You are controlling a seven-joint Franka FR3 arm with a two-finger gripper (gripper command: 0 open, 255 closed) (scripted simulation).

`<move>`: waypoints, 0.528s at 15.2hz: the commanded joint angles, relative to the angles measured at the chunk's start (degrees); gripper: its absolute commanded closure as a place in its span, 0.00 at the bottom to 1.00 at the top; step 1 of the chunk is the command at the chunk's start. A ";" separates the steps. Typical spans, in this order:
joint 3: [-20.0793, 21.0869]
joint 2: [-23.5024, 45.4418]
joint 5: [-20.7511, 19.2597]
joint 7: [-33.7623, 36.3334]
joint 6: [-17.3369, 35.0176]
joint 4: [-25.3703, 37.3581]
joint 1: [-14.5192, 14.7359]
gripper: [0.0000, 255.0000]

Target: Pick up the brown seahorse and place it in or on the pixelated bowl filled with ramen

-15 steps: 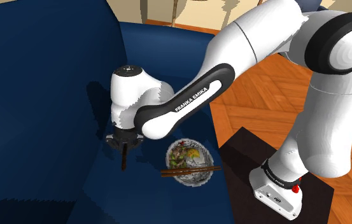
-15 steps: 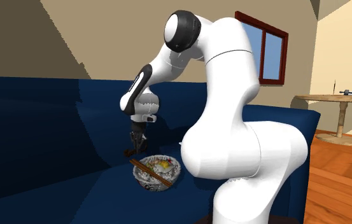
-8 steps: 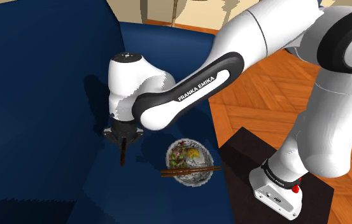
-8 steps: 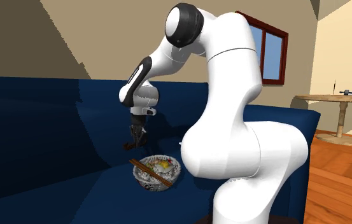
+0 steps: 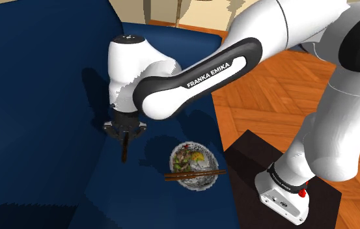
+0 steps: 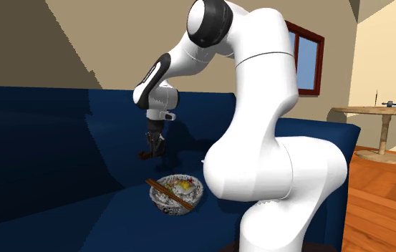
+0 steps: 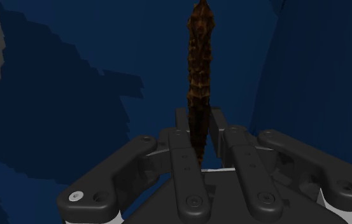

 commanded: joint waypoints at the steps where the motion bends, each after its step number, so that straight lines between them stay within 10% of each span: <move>1: 0.16 -0.84 0.46 -0.26 -1.42 0.61 -0.17 1.00; 8: 0.52 -3.00 1.59 -0.80 -5.82 3.03 -0.50 1.00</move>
